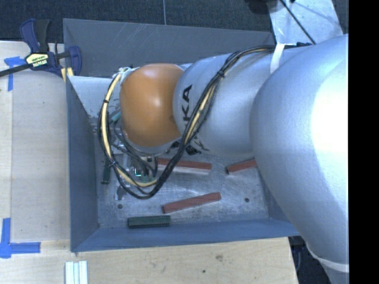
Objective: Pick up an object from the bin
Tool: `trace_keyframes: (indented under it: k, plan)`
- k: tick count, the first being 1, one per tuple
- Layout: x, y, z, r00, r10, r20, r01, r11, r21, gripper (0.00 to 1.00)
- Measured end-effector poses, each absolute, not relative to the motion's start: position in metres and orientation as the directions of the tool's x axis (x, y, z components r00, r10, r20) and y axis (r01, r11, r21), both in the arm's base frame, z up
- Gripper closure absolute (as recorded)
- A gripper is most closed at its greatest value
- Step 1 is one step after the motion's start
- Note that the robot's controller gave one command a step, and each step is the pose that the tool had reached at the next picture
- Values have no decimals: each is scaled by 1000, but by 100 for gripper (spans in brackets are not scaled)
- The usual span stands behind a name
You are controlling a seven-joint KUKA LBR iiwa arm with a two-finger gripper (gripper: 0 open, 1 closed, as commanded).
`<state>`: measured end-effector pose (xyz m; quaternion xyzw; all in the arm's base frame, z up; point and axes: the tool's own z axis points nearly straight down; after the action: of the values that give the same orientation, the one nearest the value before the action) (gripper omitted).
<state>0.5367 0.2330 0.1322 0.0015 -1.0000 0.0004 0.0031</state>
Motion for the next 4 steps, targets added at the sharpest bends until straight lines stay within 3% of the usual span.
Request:
trace_keyframes:
  k: [1,2,3,4]
  plan:
    - [539,232,137,-1000,0,-2,0,1000,1,0]
    - [577,209,94,-998,-61,-10,-61,998,3,0]
    - [582,195,76,-997,-72,-9,-72,997,3,0]
    - [598,154,75,-985,-173,-7,-173,985,10,0]
